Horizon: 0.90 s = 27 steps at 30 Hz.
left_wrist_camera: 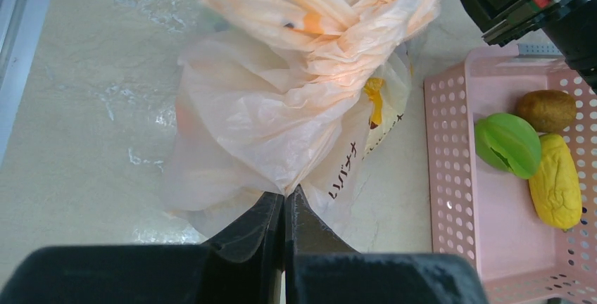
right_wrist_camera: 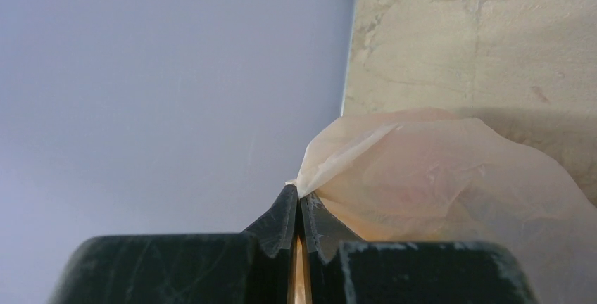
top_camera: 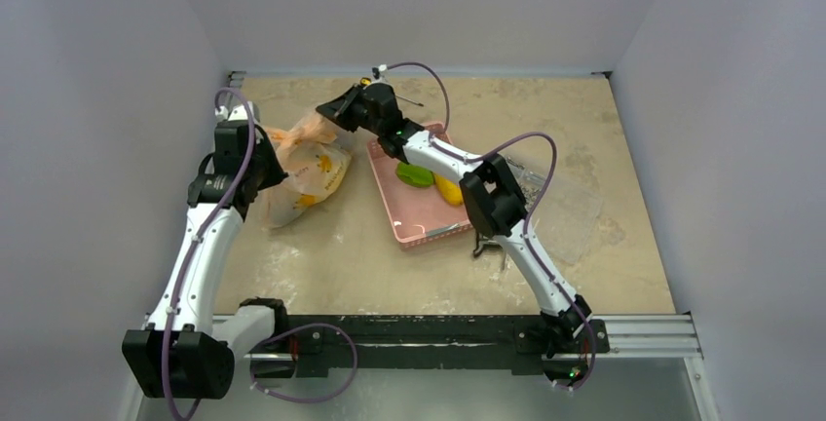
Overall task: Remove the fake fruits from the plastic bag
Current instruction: Untie the plastic bag at the center of the board.
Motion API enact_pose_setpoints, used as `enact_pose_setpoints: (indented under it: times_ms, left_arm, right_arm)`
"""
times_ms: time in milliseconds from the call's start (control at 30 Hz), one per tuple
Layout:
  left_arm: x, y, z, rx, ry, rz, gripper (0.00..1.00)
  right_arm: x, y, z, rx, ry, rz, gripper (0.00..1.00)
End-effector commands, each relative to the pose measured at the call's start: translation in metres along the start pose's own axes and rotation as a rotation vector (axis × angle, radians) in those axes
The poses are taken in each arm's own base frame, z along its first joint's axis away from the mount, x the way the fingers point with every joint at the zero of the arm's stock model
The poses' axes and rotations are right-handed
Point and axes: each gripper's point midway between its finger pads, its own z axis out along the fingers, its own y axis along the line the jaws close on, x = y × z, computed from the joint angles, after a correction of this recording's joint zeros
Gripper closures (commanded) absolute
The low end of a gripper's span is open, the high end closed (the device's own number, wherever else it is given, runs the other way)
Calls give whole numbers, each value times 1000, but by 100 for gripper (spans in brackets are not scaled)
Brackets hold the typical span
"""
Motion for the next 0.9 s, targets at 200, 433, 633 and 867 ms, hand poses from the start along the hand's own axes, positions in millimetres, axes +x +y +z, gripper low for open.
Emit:
enact_pose_setpoints:
  times_ms: [200,433,633,867]
  left_arm:
    - [-6,1,-8,4,-61,16,92]
    - [-37,-27,-29,142,-112,108,41]
    - [-79,-48,-23,190,-134,190,32]
    - [-68,-75,23,275,47,282,35]
  right_arm:
    - [-32,41,-11,-184,47,115,100]
    - [-20,53,-25,-240,119,16,100]
    - [-14,65,-47,-251,158,-50,98]
    - [-14,79,-51,-265,184,-109,96]
